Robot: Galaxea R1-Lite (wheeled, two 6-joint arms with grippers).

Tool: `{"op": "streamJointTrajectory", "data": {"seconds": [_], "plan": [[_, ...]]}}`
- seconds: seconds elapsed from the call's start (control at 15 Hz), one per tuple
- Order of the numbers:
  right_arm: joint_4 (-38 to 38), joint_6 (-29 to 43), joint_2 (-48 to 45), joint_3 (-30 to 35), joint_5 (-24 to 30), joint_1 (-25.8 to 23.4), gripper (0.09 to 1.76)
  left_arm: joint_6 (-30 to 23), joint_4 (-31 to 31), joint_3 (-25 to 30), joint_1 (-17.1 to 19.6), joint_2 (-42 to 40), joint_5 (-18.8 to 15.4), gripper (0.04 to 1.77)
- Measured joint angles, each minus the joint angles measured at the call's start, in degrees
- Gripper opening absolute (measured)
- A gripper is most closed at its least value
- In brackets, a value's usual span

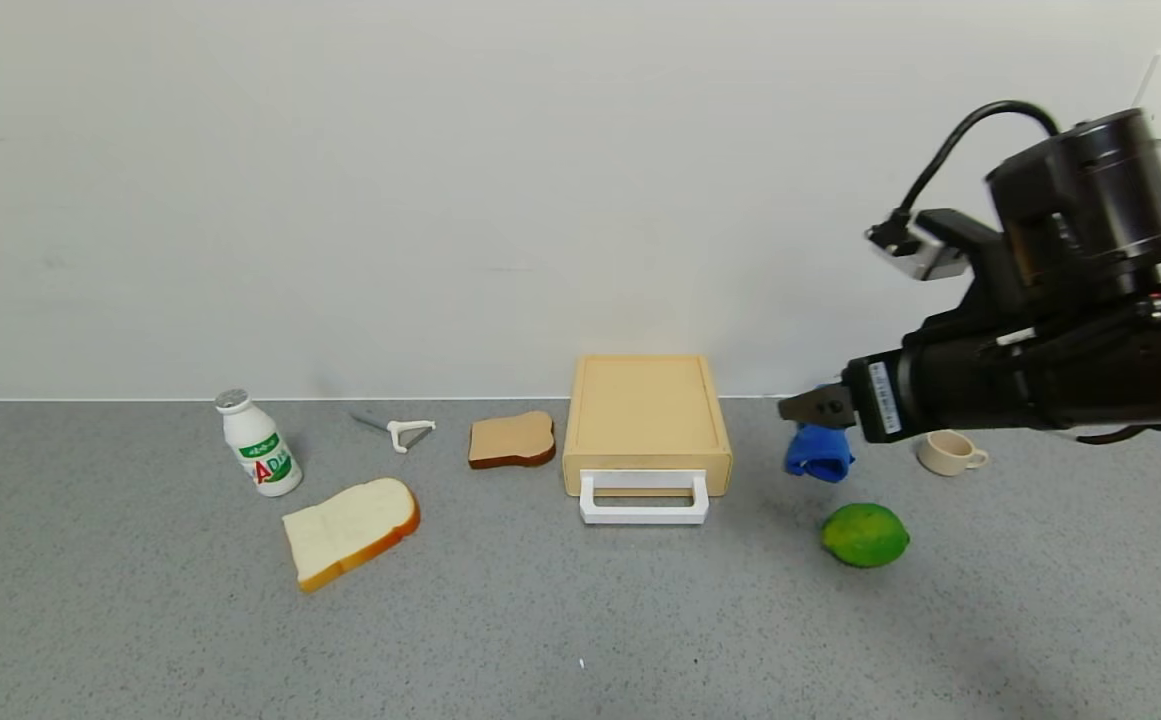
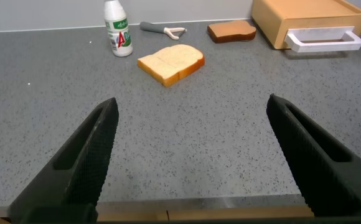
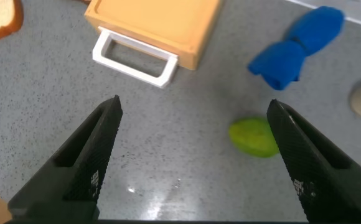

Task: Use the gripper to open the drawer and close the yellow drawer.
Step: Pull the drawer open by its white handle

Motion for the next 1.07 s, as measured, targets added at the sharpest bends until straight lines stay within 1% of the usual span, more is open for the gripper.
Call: {"op": "streamJointTrajectory", "data": {"seconds": [0.13, 0.2, 0.27, 0.4, 0.6, 0.67, 0.73, 0.8, 1.07], "plan": [[-0.02, 0.56, 4.41, -1.91, -1.45, 3.72, 1.71, 0.00, -0.02, 0.00, 0.02, 0.00, 0.00, 1.72], [-0.12, 0.67, 6.31, -2.55, -1.67, 5.40, 1.59, 0.00, -0.02, 0.00, 0.02, 0.00, 0.00, 1.72], [-0.34, 0.76, 8.11, -3.07, -1.76, 6.85, 1.40, 0.02, 0.00, 0.00, 0.02, 0.00, 0.00, 1.72], [-0.67, 1.17, 10.90, -3.86, -1.78, 8.40, 1.11, 0.02, 0.00, 0.00, 0.02, 0.00, 0.00, 1.72], [-0.55, 2.11, 13.40, -5.22, -1.38, 9.29, 0.80, 0.02, 0.00, 0.00, 0.02, 0.00, 0.00, 1.72], [-0.50, 2.13, 13.90, -5.41, -1.34, 9.51, 0.54, 0.02, 0.00, 0.00, 0.02, 0.00, 0.00, 1.72], [-0.48, 2.11, 14.34, -5.55, -1.29, 9.69, 0.14, 0.02, 0.00, 0.00, 0.02, 0.00, 0.00, 1.72], [-0.55, 2.16, 14.69, -5.60, -1.26, 9.78, 0.11, 0.02, 0.00, 0.00, 0.02, 0.00, 0.00, 1.72], [-0.63, 2.02, 16.35, -7.30, -1.04, 9.69, 0.11, 0.00, 0.00, 0.00, 0.02, 0.00, 0.00, 1.72]]}}
